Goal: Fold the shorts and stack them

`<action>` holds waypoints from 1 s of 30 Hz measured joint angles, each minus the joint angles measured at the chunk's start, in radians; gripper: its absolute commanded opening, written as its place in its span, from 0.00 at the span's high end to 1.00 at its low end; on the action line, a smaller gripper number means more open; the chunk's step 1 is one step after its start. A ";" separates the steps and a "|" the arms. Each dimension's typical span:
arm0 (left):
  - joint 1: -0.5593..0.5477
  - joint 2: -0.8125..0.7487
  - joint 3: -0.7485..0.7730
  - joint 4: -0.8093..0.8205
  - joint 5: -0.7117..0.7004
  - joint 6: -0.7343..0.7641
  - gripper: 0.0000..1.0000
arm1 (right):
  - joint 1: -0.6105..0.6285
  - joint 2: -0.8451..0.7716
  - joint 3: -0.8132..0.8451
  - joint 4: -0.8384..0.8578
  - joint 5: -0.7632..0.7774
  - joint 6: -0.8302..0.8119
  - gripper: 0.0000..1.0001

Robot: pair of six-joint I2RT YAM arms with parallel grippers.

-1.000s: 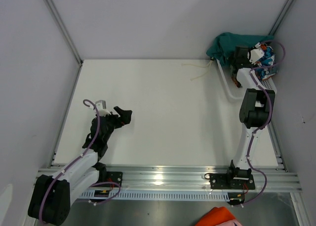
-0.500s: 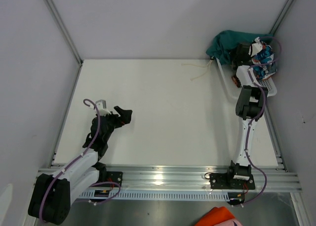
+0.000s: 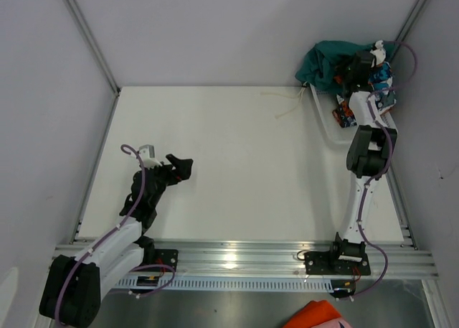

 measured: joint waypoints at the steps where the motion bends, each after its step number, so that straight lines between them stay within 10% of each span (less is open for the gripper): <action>1: -0.002 -0.005 0.000 0.000 0.000 0.001 0.01 | 0.001 -0.034 -0.008 -0.004 -0.007 0.000 1.00; 22: -0.021 0.010 0.000 0.001 -0.004 0.017 0.01 | 0.056 -0.564 0.213 -0.062 -0.422 0.109 1.00; 30: -0.023 0.008 0.000 0.000 -0.023 0.018 0.01 | 0.270 -0.632 0.257 -0.059 -0.542 0.169 1.00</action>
